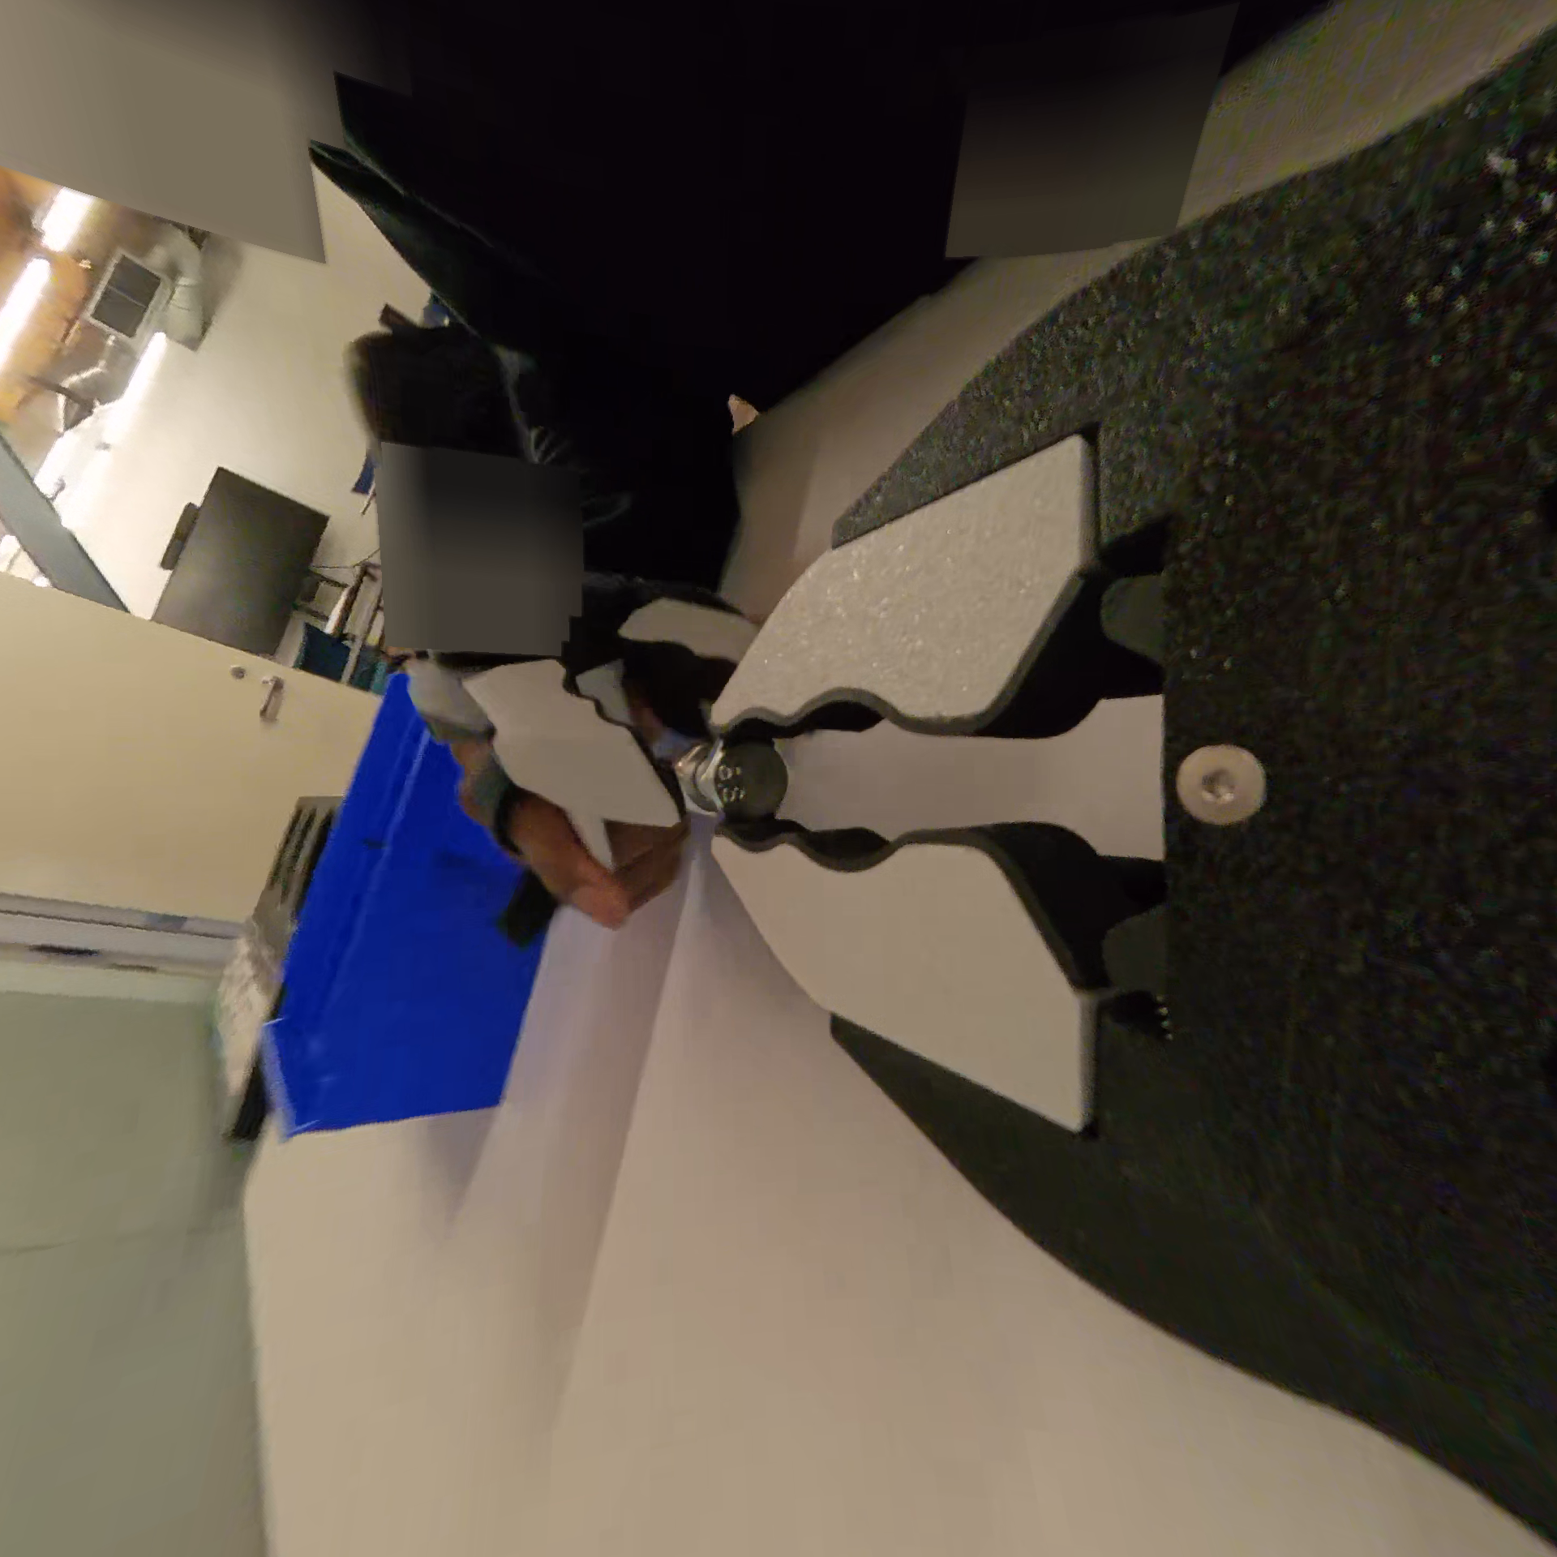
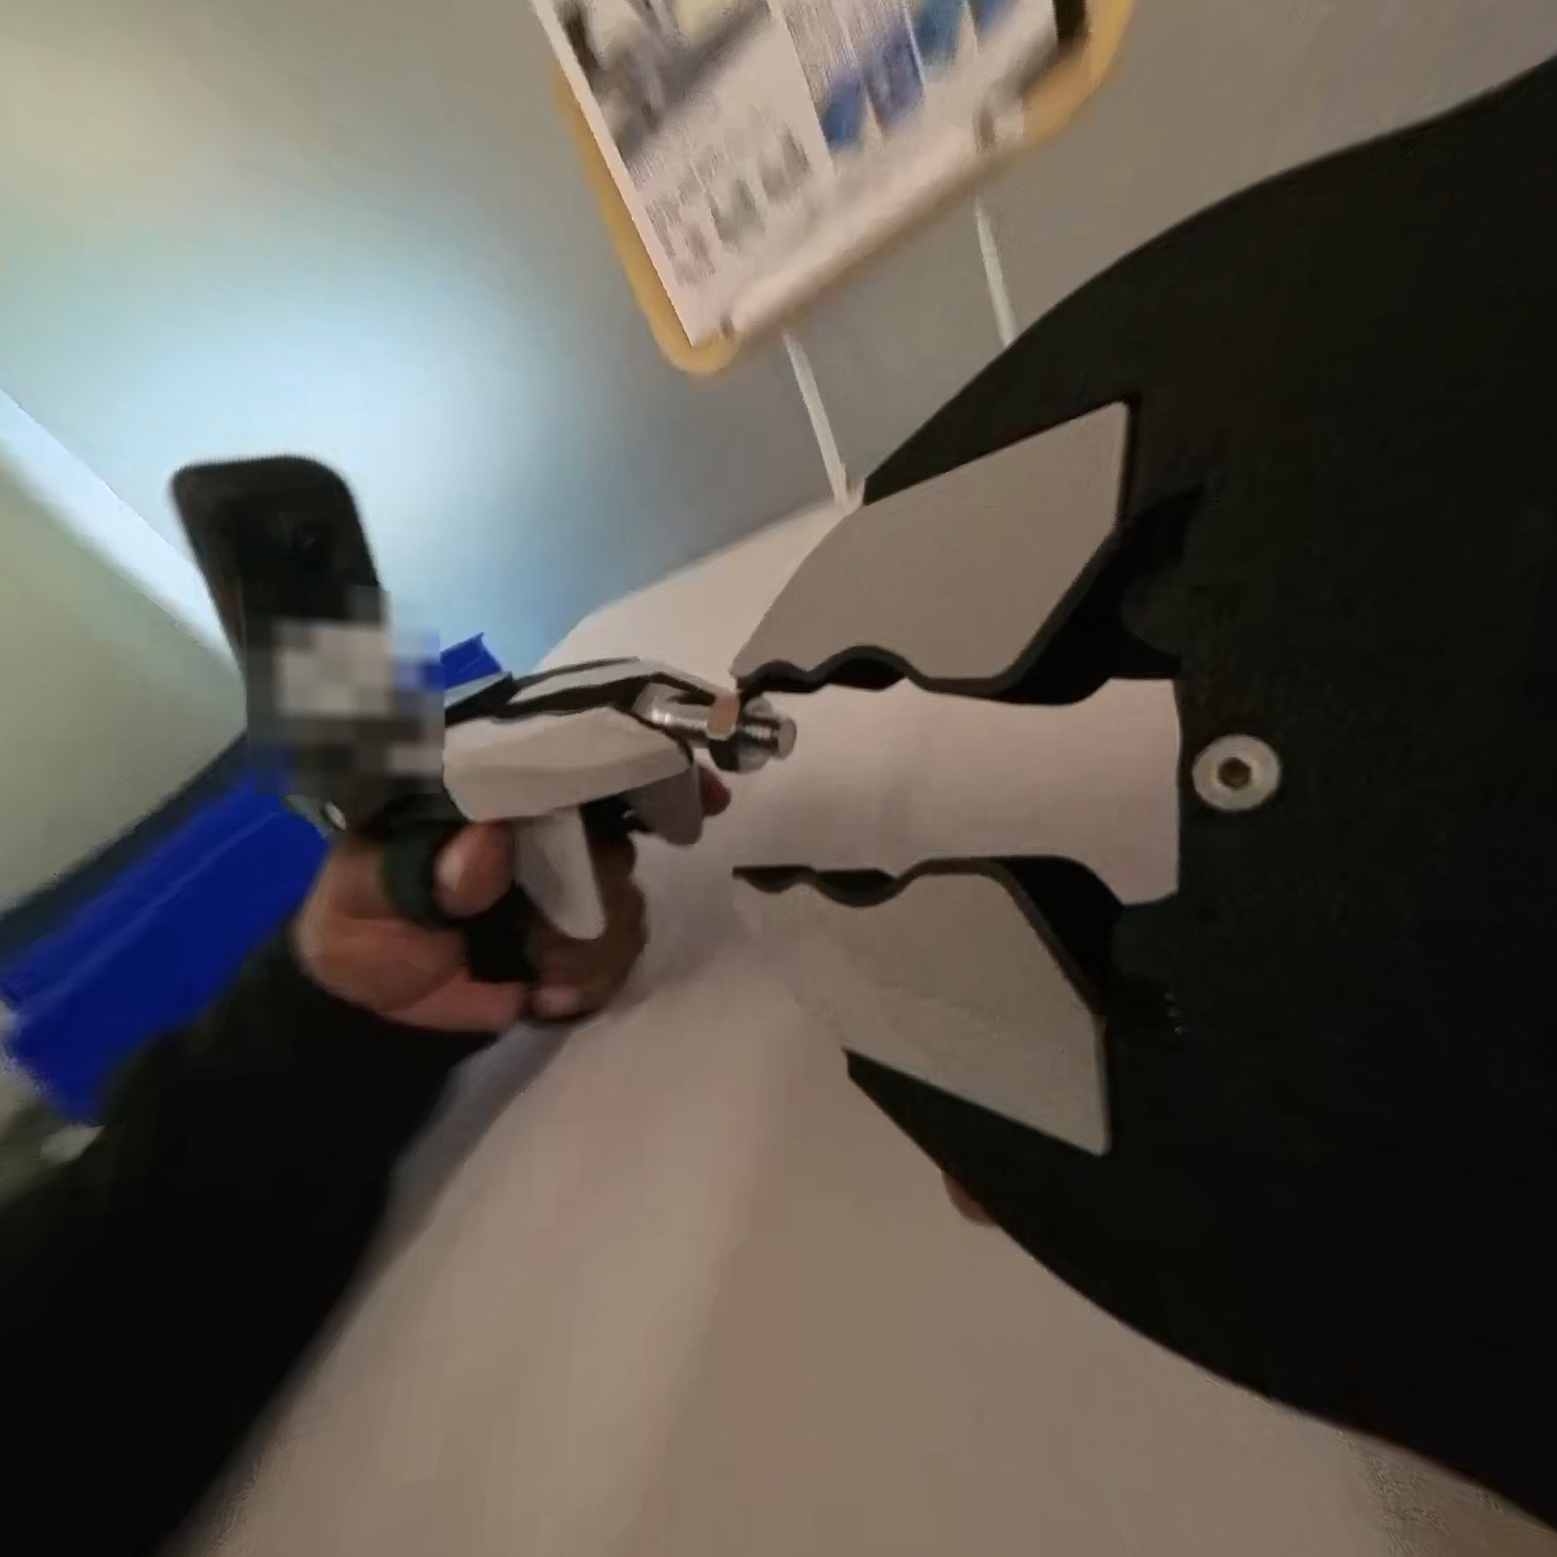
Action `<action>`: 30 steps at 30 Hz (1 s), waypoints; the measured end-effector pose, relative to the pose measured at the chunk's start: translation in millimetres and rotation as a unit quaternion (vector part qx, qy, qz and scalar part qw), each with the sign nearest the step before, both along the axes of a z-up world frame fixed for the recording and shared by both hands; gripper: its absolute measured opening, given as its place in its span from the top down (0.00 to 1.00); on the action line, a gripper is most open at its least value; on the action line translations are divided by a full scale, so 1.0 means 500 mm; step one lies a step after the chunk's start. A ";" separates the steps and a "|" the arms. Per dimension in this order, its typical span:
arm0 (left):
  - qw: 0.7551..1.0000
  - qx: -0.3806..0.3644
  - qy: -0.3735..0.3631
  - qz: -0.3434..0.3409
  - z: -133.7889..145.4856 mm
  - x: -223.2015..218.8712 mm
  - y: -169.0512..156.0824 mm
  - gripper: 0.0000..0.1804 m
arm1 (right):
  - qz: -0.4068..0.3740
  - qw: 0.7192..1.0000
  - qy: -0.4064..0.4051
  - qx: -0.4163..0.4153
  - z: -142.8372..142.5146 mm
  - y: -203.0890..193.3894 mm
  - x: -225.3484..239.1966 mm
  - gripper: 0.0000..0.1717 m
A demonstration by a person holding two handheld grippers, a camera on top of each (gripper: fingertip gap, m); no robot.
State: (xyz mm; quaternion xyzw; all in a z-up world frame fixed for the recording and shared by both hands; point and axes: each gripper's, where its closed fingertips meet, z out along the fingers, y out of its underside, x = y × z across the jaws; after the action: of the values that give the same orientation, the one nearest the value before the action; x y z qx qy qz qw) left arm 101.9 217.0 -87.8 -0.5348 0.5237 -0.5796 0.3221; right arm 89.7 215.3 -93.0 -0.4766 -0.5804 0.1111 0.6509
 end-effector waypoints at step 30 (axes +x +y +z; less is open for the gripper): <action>0.997 0.054 -0.062 -0.006 0.028 -0.005 -0.010 0.90 | 0.098 0.884 0.225 -0.397 0.041 0.001 -0.006 0.80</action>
State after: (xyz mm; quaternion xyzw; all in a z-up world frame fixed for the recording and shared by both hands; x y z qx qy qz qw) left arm 99.5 212.1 -73.9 -0.4767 0.5365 -0.5841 0.3791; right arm 86.7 215.7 -72.6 -0.5985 -0.3695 0.4993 0.5060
